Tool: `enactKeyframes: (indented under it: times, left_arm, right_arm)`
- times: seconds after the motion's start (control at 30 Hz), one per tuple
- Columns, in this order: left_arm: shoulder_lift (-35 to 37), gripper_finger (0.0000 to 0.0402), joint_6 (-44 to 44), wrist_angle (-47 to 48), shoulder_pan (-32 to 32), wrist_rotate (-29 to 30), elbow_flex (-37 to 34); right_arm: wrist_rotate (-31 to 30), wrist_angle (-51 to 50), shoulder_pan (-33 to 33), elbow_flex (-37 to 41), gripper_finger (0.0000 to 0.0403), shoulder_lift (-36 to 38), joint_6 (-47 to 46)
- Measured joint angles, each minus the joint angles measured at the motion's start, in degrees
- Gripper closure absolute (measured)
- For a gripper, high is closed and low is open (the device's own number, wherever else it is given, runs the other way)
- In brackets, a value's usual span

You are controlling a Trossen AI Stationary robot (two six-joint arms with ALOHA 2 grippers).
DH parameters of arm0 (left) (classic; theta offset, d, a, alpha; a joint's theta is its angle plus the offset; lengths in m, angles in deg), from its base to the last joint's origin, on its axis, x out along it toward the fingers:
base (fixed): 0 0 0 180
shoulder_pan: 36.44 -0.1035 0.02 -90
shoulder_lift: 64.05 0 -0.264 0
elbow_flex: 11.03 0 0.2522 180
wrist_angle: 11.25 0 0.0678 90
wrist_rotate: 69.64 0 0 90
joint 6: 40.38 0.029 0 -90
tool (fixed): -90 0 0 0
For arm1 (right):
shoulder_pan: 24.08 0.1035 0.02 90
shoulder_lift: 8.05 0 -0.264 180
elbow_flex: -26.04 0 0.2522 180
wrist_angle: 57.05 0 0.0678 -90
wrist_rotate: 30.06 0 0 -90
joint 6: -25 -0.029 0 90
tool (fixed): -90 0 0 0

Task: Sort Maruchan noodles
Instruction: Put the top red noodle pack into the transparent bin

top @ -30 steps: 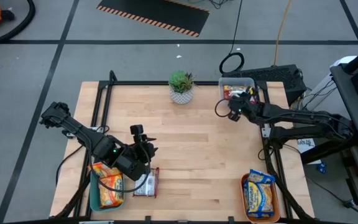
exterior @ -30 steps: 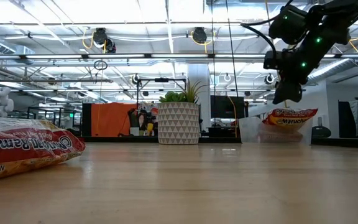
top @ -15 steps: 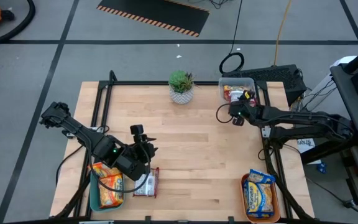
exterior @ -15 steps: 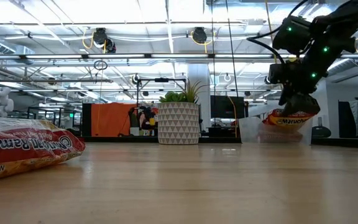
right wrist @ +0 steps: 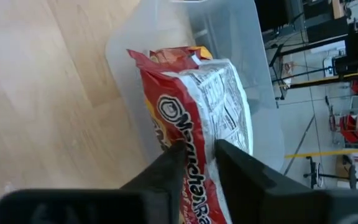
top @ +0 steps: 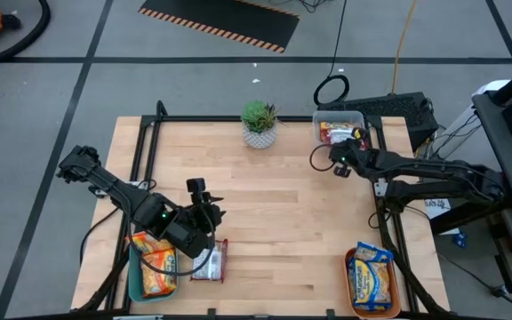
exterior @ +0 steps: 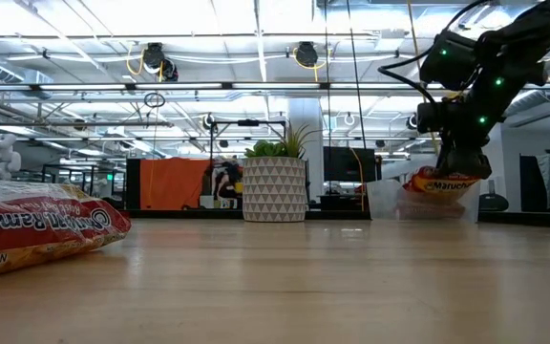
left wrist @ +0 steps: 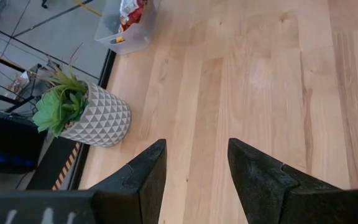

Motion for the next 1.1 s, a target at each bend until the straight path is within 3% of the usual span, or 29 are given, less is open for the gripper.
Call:
enactKeyframes:
  times: [0.27, 0.5, 0.83, 0.97, 1.1]
  left_arm:
    - [0.0, 0.0224, 0.0, 0.0, 0.0, 0.0, 0.0]
    - [0.0, 0.0224, 0.2, 0.0, 0.0, 0.0, 0.0]
    - [0.0, 0.0224, -0.2, 0.0, 0.0, 0.0, 0.0]
    - [0.0, 0.0224, -1.1, -0.2, 0.0, 0.0, 0.0]
    - [0.0, 0.0224, -1.8, -0.2, 0.0, 0.0, 0.0]
  right_arm:
    - [-0.1, 2.4, -1.3, 0.0, 0.0398, 0.0, -1.1]
    - [-5.3, 14.6, -1.3, 0.0, 0.0402, 0.0, -0.5]
    - [-8.1, 19.6, -1.9, 0.0, 0.0403, -0.5, 1.7]
    - [-10.6, 29.7, -3.4, 0.0, 0.0403, -1.6, 4.3]
    - [-9.4, 39.8, -5.0, 0.0, 0.0403, -2.8, 8.5]
